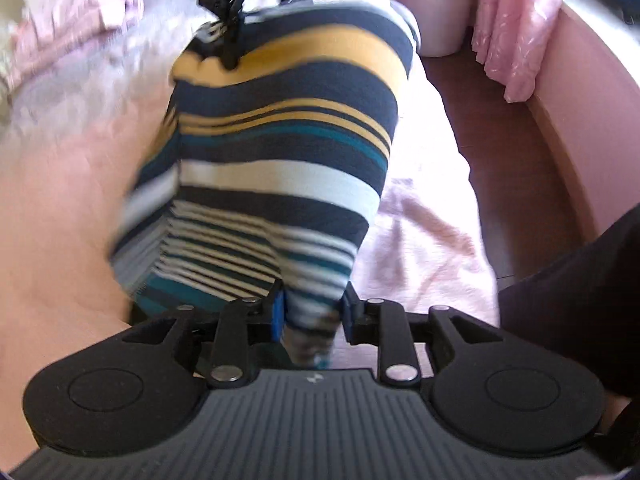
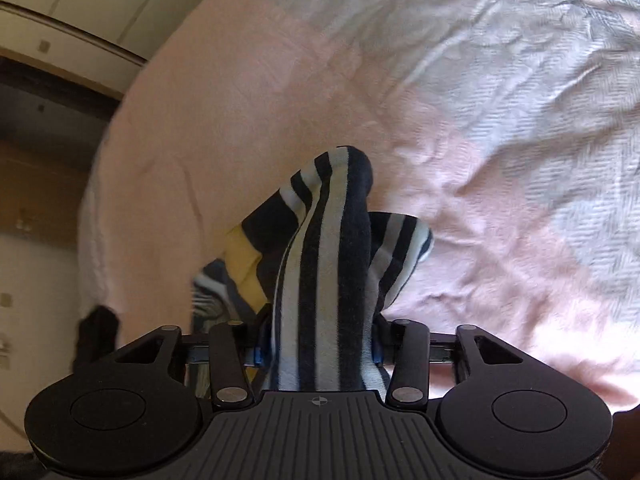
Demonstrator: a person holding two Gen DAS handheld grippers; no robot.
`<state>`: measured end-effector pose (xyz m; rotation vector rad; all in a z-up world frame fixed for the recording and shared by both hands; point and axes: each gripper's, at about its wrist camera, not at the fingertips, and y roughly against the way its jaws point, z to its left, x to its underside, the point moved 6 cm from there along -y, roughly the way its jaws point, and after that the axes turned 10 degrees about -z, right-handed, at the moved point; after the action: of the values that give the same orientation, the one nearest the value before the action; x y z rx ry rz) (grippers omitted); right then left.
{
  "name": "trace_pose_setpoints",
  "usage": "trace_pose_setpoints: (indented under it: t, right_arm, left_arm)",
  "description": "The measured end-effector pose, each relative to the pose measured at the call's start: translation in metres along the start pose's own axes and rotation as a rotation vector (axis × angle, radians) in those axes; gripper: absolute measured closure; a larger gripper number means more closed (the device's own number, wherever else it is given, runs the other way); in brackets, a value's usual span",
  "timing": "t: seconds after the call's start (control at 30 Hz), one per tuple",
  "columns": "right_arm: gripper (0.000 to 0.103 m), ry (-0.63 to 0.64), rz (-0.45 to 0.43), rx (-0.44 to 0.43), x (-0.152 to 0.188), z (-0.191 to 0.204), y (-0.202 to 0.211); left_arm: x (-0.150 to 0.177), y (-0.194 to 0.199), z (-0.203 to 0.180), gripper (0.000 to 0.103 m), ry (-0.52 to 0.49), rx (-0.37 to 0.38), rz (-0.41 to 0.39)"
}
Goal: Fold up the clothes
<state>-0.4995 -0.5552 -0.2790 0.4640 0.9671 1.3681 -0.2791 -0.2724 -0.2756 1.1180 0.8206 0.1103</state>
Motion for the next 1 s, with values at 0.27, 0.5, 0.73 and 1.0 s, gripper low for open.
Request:
trace_pose_setpoints:
  t: [0.27,0.5,0.73,1.0]
  right_arm:
    - [0.04,-0.014,-0.152,0.186,0.032,-0.015,0.032]
    - [0.039,0.025,-0.266,0.141,0.05,0.012,0.051]
    - [0.039,0.132,-0.289,0.16,0.031,0.003,0.035]
    - [0.039,0.167,-0.331,-0.052,-0.008,-0.027,-0.008]
  left_arm:
    - [0.041,0.043,0.043,0.077,0.388,0.036,-0.079]
    - [0.053,0.031,0.131,0.072,0.565,-0.091,-0.183]
    - [0.033,-0.021,0.192,0.057,0.675,-0.107,-0.283]
    - [0.033,-0.066,0.201,0.086,0.765,-0.039,-0.363]
